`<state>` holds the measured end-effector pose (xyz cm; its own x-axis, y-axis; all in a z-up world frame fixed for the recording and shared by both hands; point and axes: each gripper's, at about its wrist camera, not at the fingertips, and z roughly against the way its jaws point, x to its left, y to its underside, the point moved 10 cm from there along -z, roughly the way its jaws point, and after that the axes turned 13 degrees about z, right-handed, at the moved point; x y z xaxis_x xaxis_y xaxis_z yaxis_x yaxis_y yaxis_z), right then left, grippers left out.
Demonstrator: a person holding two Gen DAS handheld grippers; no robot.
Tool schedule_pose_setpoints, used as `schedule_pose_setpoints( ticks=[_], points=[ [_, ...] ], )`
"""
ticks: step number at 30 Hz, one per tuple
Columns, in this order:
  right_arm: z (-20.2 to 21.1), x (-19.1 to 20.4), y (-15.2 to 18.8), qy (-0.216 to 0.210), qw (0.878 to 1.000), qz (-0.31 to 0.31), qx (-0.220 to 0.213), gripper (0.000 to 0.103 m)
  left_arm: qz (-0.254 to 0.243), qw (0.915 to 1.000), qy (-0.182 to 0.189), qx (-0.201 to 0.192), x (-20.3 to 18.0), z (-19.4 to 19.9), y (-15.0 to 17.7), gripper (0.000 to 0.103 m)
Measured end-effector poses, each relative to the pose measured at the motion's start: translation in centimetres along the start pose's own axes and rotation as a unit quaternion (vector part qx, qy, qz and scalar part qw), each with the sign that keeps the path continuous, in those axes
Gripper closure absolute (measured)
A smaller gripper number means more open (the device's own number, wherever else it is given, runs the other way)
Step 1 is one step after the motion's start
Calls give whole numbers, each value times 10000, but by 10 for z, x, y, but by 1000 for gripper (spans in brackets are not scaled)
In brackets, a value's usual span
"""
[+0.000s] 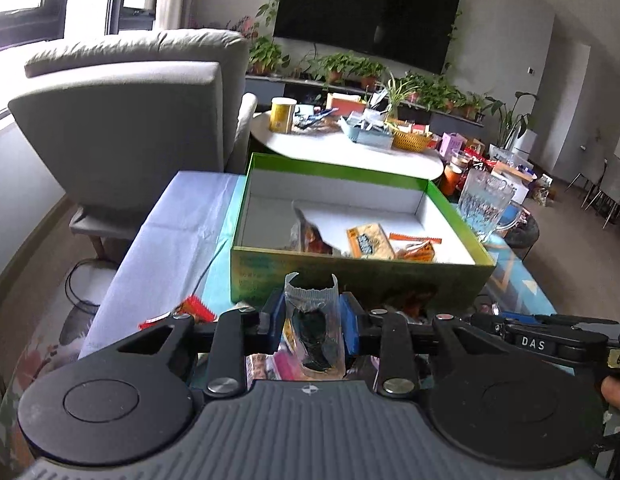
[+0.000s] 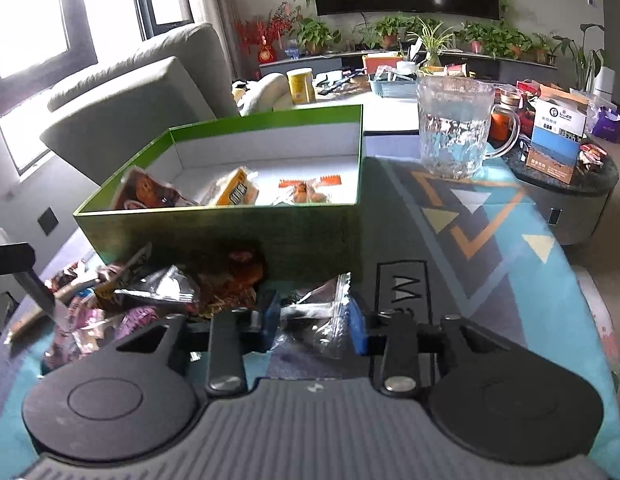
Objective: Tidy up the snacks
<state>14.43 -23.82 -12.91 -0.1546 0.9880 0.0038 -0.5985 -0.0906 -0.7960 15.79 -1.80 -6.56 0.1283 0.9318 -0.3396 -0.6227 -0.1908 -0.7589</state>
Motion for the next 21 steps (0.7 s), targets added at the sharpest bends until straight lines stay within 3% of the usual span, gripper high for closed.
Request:
schedule_pose_setpoints(
  ticks=[5,7,8,12,14,16,21],
  points=[
    [1,-4,5,69,9994,241,218,79,-55,9999,36,-117,-6,4,-7,76],
    [-1,-3,16,-96,9971,483,581,64,-77,9999,27,-134,-6,5,-8,76],
    [0,0,20,-274,9954,632,661,64,-81,9999,23,-138,-6,5,-8,76],
    [4,5,21,-636,9890,1219,551,58,-52,9999,-13,-113,-6,2,-8,76],
    [-1,7,16,-680,9828,1681,353,51,-45,9999,-9,-102,-7,1,-9,76],
    [-14,4,12,-714,9761,2025,344,51,-64,9999,-14,-108,-9,1,-9,76],
    [-41,-1,16,-1052,9715,2027,635,51,-98,9999,-39,-97,-11,0,-10,76]
  ],
)
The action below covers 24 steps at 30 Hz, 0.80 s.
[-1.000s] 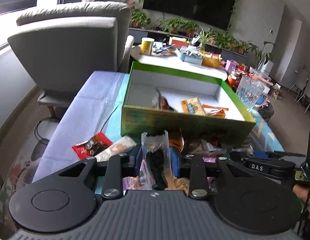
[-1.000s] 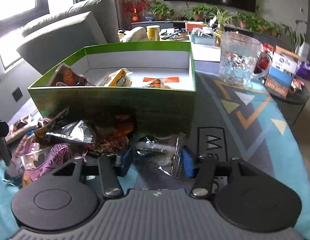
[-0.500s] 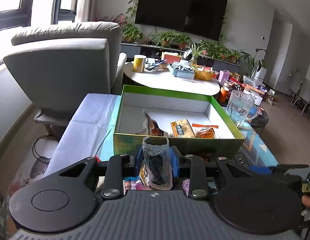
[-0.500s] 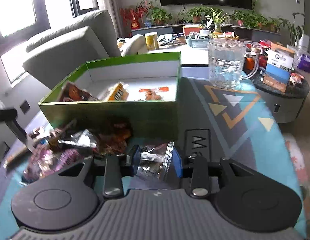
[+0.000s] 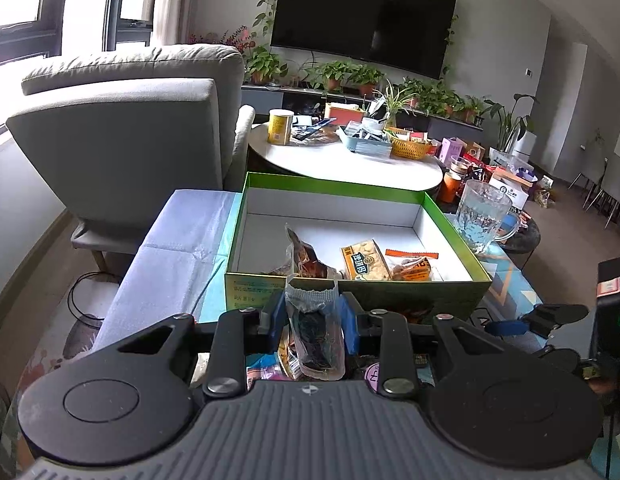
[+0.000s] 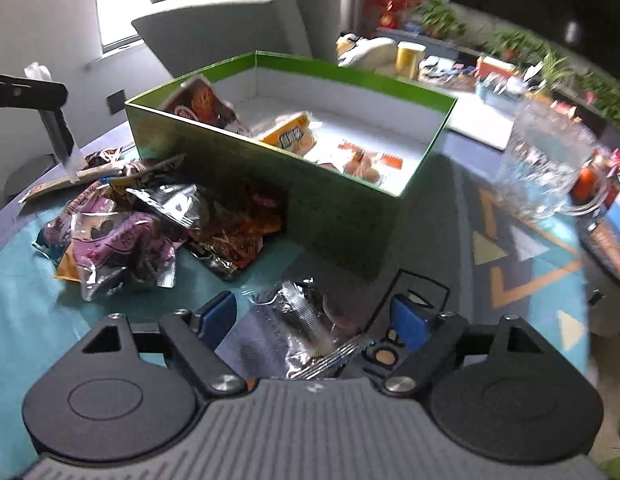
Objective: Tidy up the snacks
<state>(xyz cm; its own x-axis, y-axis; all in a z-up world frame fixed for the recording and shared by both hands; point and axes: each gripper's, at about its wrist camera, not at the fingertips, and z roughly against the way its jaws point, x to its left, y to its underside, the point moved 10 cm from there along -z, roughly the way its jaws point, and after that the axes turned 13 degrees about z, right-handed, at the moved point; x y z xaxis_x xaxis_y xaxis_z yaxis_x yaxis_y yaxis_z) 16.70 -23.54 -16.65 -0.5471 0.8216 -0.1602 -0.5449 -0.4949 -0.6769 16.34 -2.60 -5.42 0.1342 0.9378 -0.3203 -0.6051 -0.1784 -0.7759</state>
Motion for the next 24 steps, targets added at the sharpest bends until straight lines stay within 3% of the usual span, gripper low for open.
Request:
schedule_pose_setpoints(
  ticks=[2,4,8,19,24],
  points=[
    [0,1,2,-92,9999,-102,-65,52,-5,10000,-17,11,0,-2,-1,76],
    [5,-2,2,42,9997,-224,-83,76,-1,10000,-23,28,0,-5,-2,76],
    [16,-4,1,48,9973,-727,-111,77,28,10000,45,34,-5,-7,-2,76],
    [69,0,-48,425,9880,-900,-1180,77,-60,9994,244,-244,-22,-3,-26,76],
    [68,-15,-66,634,9837,-1051,-1318,76,-115,9985,340,-417,-34,-10,-50,76]
  ],
)
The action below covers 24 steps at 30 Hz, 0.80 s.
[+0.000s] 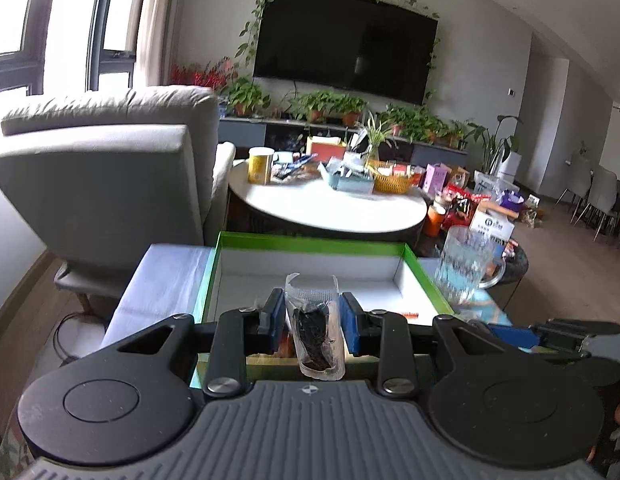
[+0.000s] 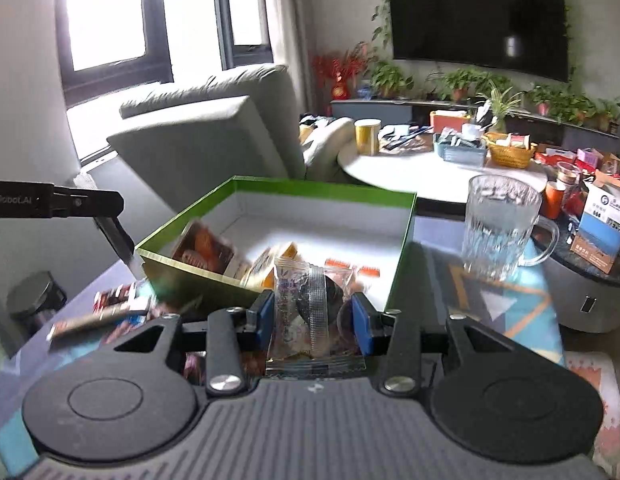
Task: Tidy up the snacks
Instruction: 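Carry both bags over the green box and open both grippers to drop them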
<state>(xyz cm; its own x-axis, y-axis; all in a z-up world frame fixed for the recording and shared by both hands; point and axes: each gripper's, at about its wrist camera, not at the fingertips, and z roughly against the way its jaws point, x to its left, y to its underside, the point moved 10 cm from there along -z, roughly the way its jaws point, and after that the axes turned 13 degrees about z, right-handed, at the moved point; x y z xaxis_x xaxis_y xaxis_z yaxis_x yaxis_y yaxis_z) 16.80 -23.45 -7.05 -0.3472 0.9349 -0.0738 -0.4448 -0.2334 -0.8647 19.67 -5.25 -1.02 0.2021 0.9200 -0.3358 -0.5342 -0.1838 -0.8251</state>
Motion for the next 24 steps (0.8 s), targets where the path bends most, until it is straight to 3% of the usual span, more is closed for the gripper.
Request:
schedule_pose_setpoints(
  ticks=[6,24],
  points=[
    [-12,-6,-18,117,9998,-106,-147,76,50,10000,82,7,-7,-25,-17,76],
    [-86,-17,-26,185,9988,-349,274,76,124,9982,-60,583,11,-116,-20,76]
  ],
)
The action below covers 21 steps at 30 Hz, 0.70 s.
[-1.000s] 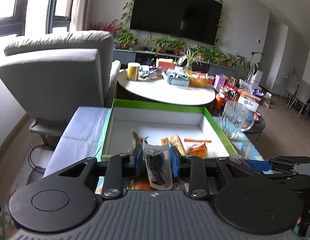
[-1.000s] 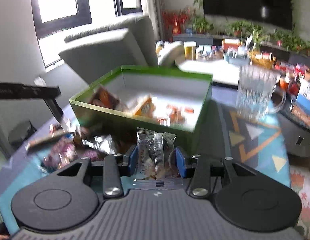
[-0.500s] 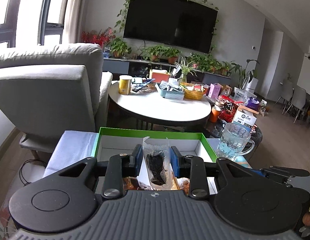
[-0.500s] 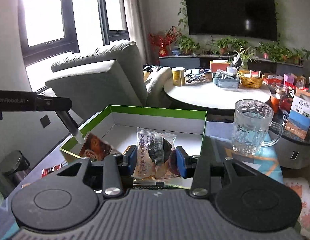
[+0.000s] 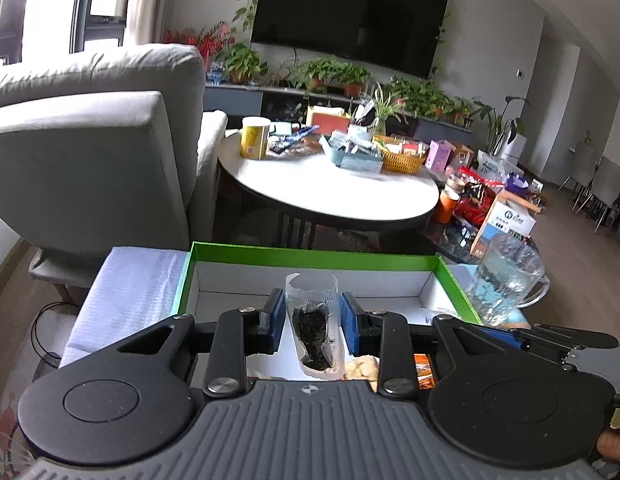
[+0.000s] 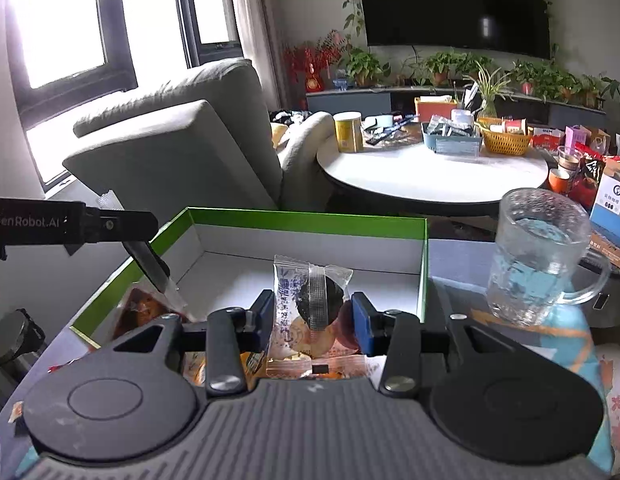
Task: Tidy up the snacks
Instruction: 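Carry both bags over the green box and open both grippers to drop them, then grasp the long white wafer bar with the left gripper while the right grasps an orange packet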
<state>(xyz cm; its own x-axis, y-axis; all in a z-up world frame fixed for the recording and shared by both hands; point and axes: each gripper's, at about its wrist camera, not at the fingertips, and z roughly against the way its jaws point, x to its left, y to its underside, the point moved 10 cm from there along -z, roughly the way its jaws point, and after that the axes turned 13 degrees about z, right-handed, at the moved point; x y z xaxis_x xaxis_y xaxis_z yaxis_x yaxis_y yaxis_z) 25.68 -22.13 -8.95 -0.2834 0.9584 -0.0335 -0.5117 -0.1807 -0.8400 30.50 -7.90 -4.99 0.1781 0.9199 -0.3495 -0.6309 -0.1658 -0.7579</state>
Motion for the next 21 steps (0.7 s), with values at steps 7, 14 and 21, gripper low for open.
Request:
schedule_pose_setpoints(
  ticks=[7,14,21],
  points=[
    [-18,0,8,-5,9997,-50,223,76,100,9993,-146,317,14,-26,6,73],
    [-23,0,12,36,9994,-78,324,76,314,9970,-368,605,29,-38,10,67],
    [-14,-2,9,96,9995,-208,230,58,397,9973,-493,381,52,-1,-2,63]
  ],
)
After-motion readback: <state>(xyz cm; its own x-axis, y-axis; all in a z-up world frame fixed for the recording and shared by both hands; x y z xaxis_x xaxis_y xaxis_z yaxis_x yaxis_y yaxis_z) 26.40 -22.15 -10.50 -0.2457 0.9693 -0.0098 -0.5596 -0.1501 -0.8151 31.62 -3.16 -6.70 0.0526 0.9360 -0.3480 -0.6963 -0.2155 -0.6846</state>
